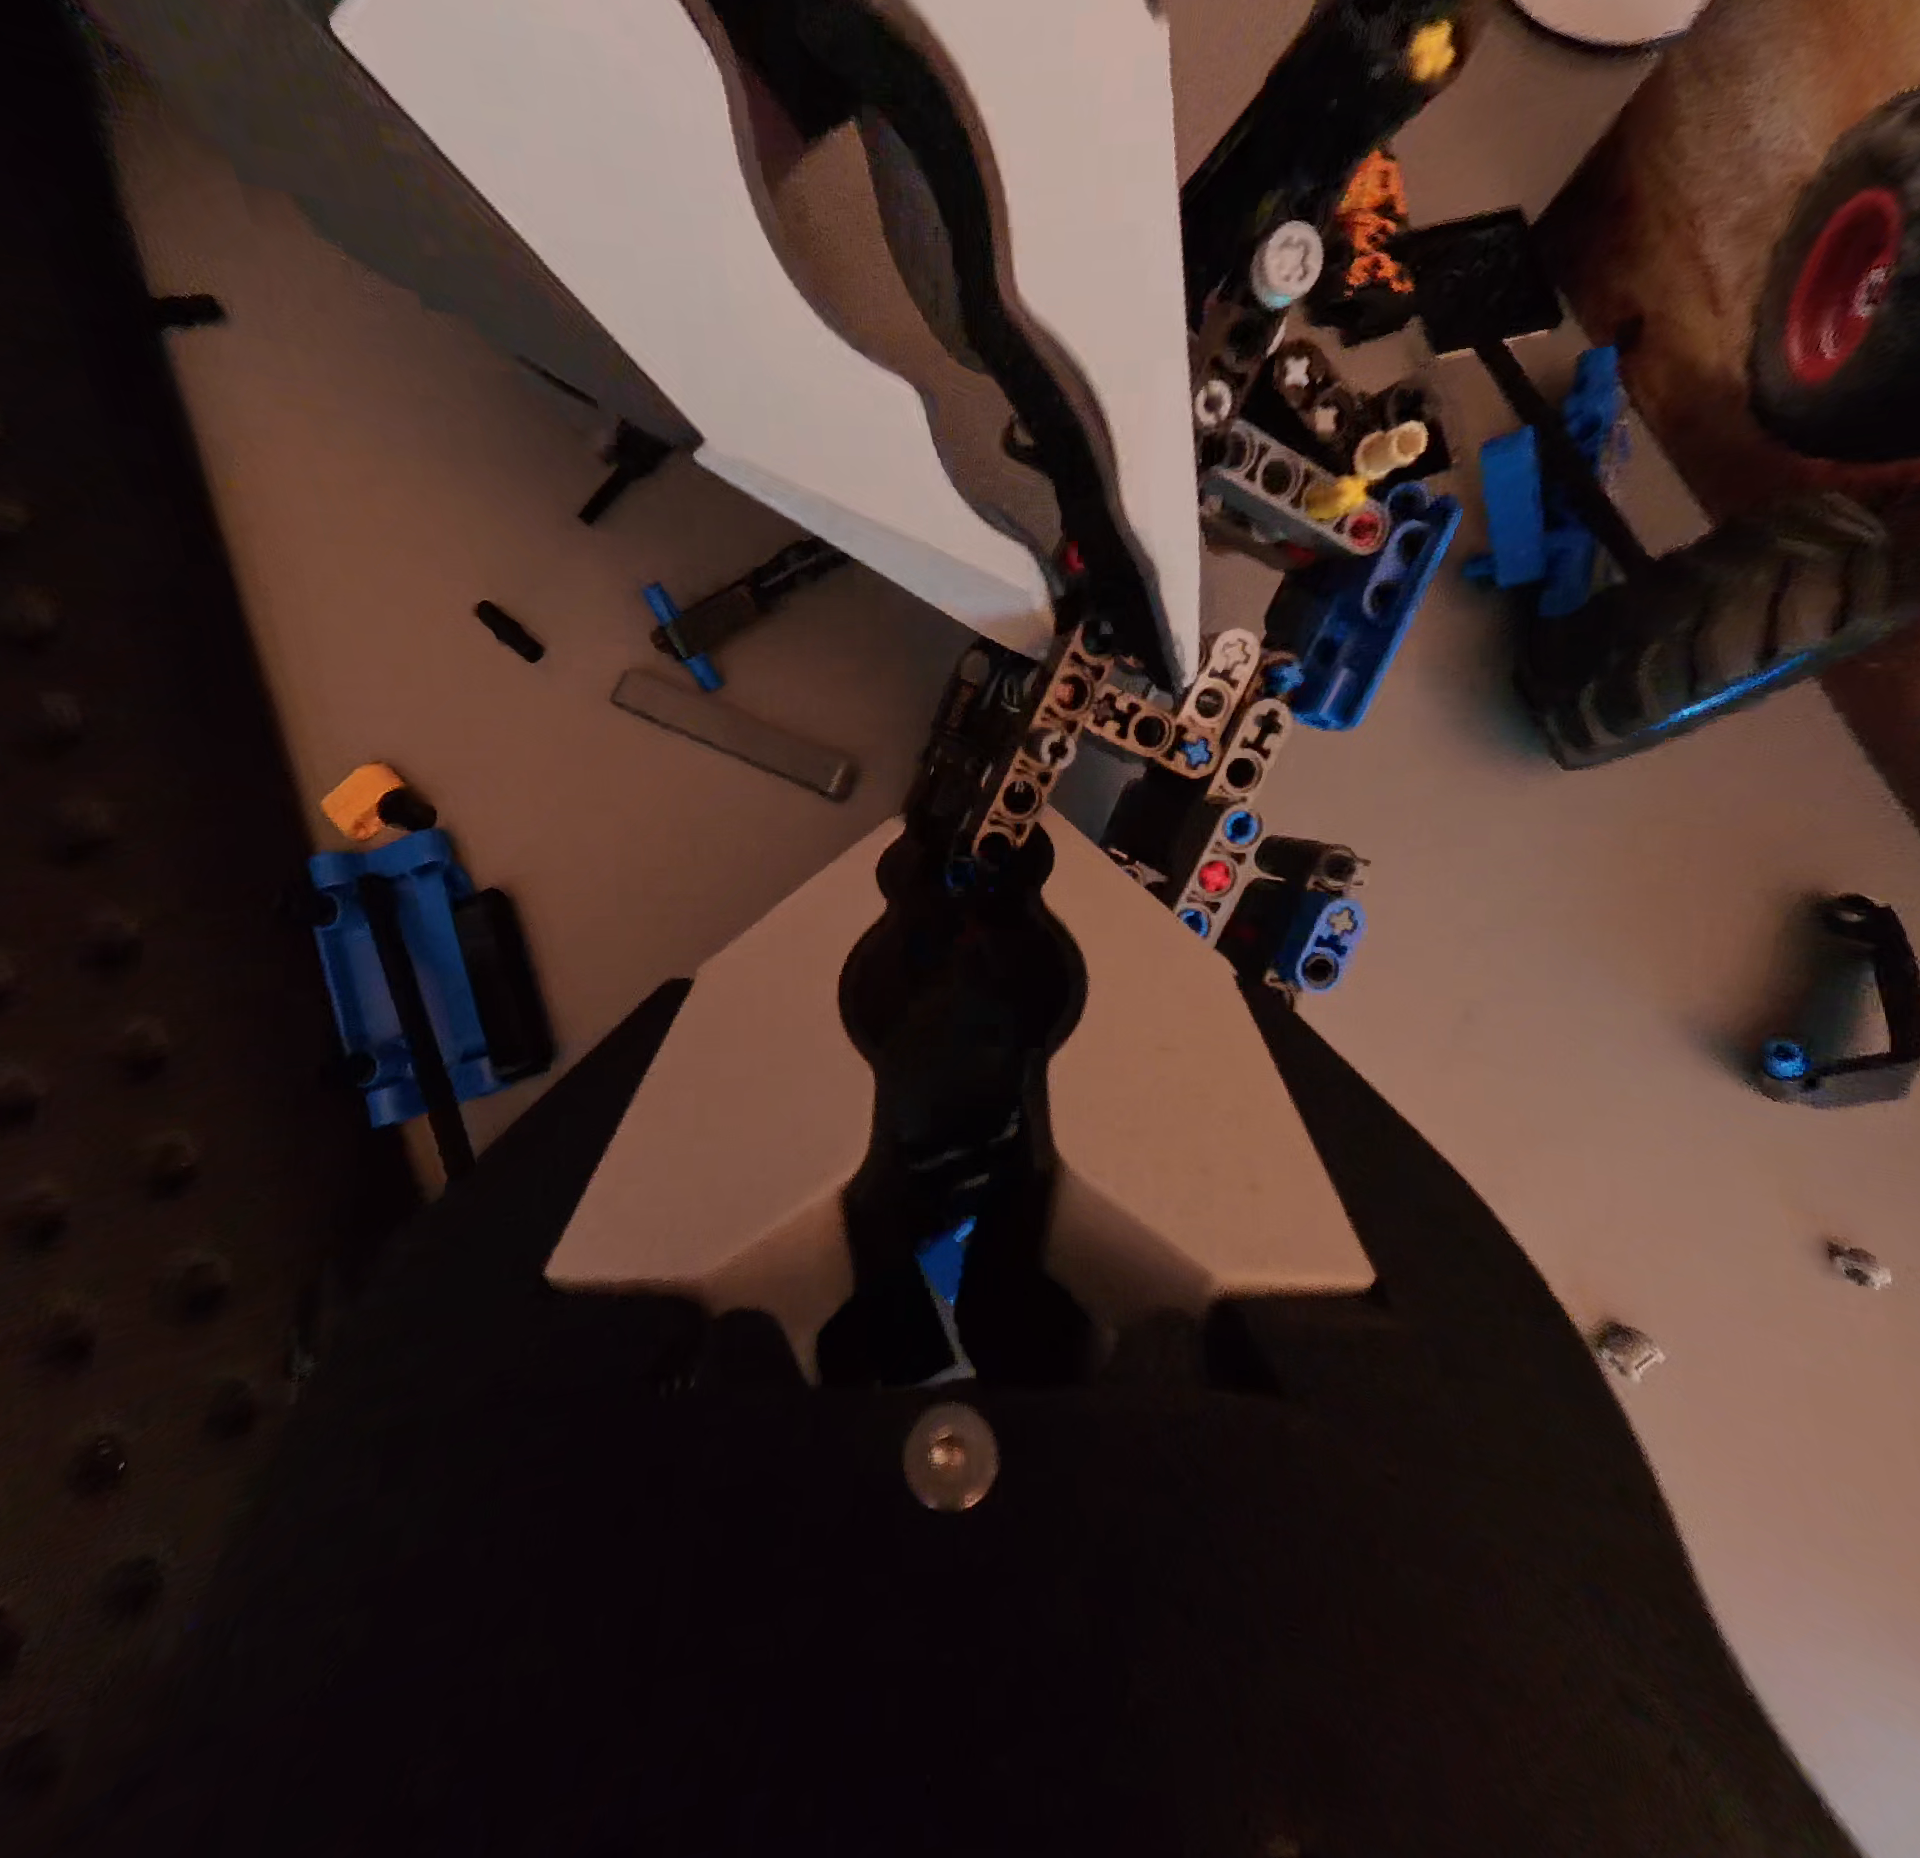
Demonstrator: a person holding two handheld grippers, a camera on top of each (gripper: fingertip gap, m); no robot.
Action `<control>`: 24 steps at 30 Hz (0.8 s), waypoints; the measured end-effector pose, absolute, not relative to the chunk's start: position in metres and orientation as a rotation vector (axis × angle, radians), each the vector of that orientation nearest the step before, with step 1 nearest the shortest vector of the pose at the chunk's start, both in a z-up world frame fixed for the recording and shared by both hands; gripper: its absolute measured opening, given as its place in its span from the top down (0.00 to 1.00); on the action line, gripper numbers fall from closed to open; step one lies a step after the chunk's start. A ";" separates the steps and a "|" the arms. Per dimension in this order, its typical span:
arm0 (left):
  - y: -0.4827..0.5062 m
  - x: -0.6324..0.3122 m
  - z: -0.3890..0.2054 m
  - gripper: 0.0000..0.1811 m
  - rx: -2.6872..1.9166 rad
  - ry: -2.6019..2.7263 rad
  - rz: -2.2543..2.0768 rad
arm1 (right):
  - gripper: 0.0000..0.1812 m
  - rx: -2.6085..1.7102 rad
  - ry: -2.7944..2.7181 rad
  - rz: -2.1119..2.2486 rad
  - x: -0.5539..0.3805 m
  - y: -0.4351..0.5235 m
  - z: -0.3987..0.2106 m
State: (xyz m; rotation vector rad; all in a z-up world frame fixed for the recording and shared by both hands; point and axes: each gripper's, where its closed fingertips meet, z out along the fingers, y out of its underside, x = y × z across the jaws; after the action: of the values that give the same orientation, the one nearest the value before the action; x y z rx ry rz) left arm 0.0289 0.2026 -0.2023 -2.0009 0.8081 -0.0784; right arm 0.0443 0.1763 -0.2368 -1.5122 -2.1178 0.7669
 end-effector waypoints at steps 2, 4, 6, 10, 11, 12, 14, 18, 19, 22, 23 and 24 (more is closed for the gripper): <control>0.203 0.028 -0.204 1.00 -1.974 0.852 -0.014 | 0.92 -1.524 -2.118 0.768 0.043 0.177 -0.237; 0.203 0.027 -0.204 1.00 -1.983 0.841 -0.013 | 0.92 -1.524 -2.130 0.744 0.043 0.177 -0.238; 0.207 0.026 -0.203 1.00 -2.007 0.780 -0.080 | 0.92 -1.536 -2.118 0.722 0.041 0.179 -0.239; 0.211 0.025 -0.203 1.00 -1.999 0.749 -0.054 | 0.92 -1.553 -2.101 0.704 0.038 0.183 -0.239; 0.212 0.025 -0.203 1.00 -1.994 0.731 -0.076 | 0.92 -1.554 -2.100 0.703 0.038 0.184 -0.239; 0.210 0.027 -0.202 1.00 -1.981 0.762 -0.068 | 0.92 -1.549 -2.106 0.713 0.038 0.183 -0.239; 0.204 0.030 -0.202 1.00 -1.957 0.889 -0.032 | 0.92 -1.524 -2.130 0.757 0.041 0.180 -0.238; 0.189 0.024 -0.204 0.94 -1.898 1.198 0.195 | 0.92 -1.446 -2.196 0.727 0.045 0.172 -0.238; 0.183 0.025 -0.201 0.91 -1.904 1.223 0.166 | 0.92 -1.435 -2.197 0.731 0.045 0.170 -0.238; 0.174 0.017 -0.167 0.83 -1.846 1.145 0.066 | 0.92 -1.442 -2.176 0.750 0.048 0.171 -0.237; 0.176 0.006 -0.156 0.82 -1.828 1.095 0.080 | 0.92 -1.440 -2.178 0.743 0.049 0.173 -0.237; 0.179 -0.008 -0.152 0.80 -1.838 1.049 0.116 | 0.92 -1.433 -2.182 0.742 0.050 0.173 -0.236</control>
State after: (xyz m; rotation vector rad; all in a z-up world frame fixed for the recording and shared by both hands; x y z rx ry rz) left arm -0.0083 0.1787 -0.1517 -1.8377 1.0489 0.1164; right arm 0.0503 0.1732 -0.2364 -1.4332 -2.1816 0.7425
